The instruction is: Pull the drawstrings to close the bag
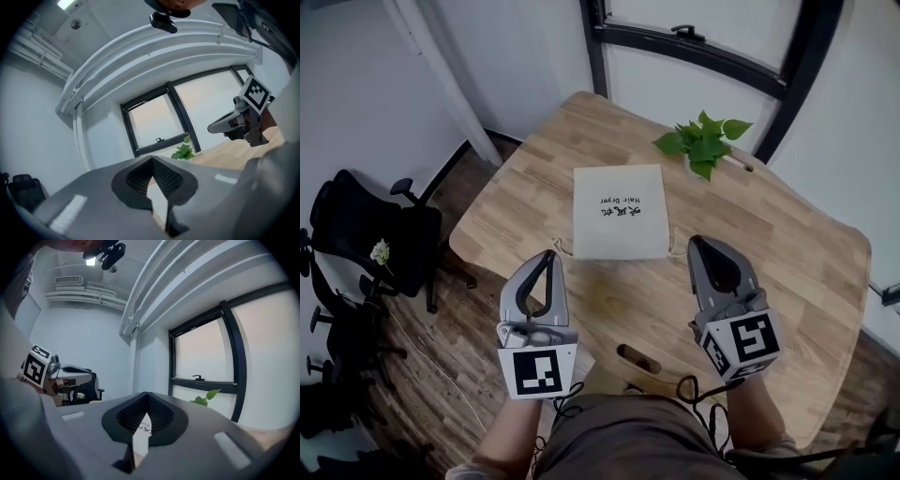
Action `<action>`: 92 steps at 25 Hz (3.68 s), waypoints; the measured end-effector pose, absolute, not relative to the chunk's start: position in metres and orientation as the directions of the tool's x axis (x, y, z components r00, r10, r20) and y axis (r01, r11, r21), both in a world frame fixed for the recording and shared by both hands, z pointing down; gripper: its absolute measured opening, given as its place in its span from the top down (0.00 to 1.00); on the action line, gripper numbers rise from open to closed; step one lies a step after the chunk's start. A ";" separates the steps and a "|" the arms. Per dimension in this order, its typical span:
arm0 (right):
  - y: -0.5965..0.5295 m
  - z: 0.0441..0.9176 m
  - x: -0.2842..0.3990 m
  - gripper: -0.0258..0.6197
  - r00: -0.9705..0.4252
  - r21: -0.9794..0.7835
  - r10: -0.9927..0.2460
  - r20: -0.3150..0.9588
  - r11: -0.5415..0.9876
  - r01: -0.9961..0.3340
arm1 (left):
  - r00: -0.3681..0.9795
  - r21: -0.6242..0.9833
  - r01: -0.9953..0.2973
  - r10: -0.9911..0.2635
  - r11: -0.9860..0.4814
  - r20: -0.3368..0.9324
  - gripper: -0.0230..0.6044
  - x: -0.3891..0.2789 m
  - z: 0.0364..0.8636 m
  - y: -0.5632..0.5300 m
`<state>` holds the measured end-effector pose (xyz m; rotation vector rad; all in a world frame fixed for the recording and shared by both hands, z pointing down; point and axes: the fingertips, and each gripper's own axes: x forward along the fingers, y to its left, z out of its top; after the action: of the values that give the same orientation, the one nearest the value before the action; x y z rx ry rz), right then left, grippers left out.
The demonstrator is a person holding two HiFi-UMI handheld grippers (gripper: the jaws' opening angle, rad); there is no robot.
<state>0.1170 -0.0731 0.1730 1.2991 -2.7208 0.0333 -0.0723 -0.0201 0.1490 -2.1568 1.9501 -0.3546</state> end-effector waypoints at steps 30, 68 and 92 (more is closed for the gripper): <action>-0.138 0.433 0.104 0.65 -0.652 -0.019 -0.492 0.576 0.790 -0.613 | 0.379 -0.252 -0.754 -0.714 -0.607 0.589 0.65 -0.112 0.421 -0.102; -0.134 0.464 0.114 0.82 -0.433 0.060 -0.187 0.882 0.955 -0.289 | 0.560 -0.038 -0.529 -0.382 -0.848 0.735 0.62 -0.110 0.455 -0.087; -0.134 0.465 0.135 0.89 -0.387 0.075 -0.240 0.890 0.916 -0.395 | 0.372 -0.091 -0.636 -0.407 -0.767 0.834 0.95 -0.158 0.466 -0.094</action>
<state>0.1354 -0.1340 0.4651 0.4584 -1.9889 0.1790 -0.1581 -0.0939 0.4664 -2.7976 1.0878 -1.5759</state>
